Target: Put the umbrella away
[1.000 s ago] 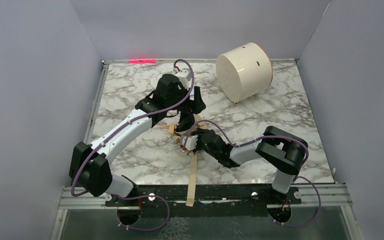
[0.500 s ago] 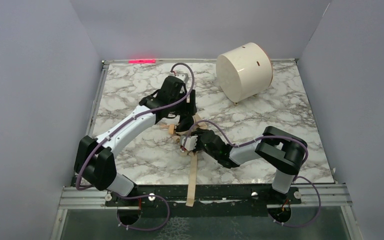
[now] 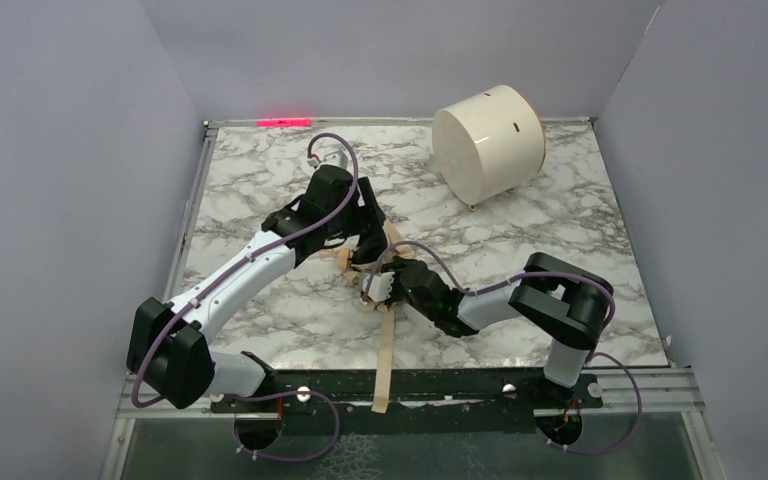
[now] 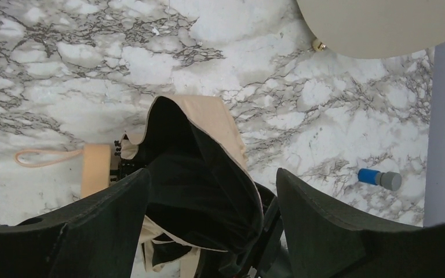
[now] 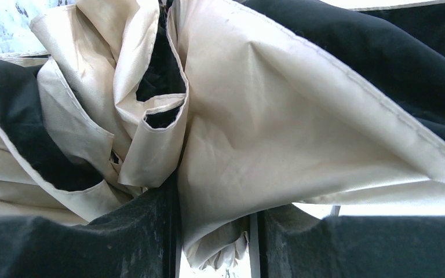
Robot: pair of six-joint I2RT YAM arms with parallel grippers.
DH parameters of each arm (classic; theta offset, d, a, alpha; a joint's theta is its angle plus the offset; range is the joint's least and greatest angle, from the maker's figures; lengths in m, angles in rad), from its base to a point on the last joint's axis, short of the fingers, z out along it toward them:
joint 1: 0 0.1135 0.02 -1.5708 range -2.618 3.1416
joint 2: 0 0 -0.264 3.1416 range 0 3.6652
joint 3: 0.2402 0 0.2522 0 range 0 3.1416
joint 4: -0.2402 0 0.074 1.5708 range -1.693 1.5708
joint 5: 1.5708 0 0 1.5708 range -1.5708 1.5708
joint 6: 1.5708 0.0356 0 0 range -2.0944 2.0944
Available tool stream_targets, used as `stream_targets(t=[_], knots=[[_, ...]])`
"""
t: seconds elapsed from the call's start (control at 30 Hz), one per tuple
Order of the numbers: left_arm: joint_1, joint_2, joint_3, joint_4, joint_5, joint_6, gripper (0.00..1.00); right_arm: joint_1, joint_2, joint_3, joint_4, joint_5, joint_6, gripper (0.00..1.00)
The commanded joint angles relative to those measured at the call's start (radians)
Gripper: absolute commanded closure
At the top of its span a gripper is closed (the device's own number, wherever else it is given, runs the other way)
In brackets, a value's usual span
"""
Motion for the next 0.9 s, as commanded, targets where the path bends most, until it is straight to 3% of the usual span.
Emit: stream_targets(t=[0.0,0.2,0.3,0.37,0.7,0.87], knots=[[-0.001,0.019,-0.019,0.076,0.016,-0.090,0.21,0.015,0.068,-0.032,-0.205,-0.027,0.046,0.83],[0.010,0.098,0.009,0.141,0.082,-0.073,0.21,0.018,0.068,-0.037,-0.200,-0.022,0.048,0.83],[0.012,0.146,0.037,0.149,0.125,-0.053,0.26,0.018,0.068,-0.039,-0.200,-0.021,0.049,0.83],[0.012,0.163,0.050,0.149,0.144,-0.042,0.35,0.020,0.067,-0.039,-0.200,-0.020,0.050,0.83],[0.014,0.151,0.072,0.187,0.243,0.036,1.00,0.020,0.074,-0.039,-0.202,-0.016,0.049,0.83],[0.014,0.136,0.092,0.274,0.439,0.111,1.00,0.020,0.078,-0.037,-0.204,-0.019,0.047,0.83]])
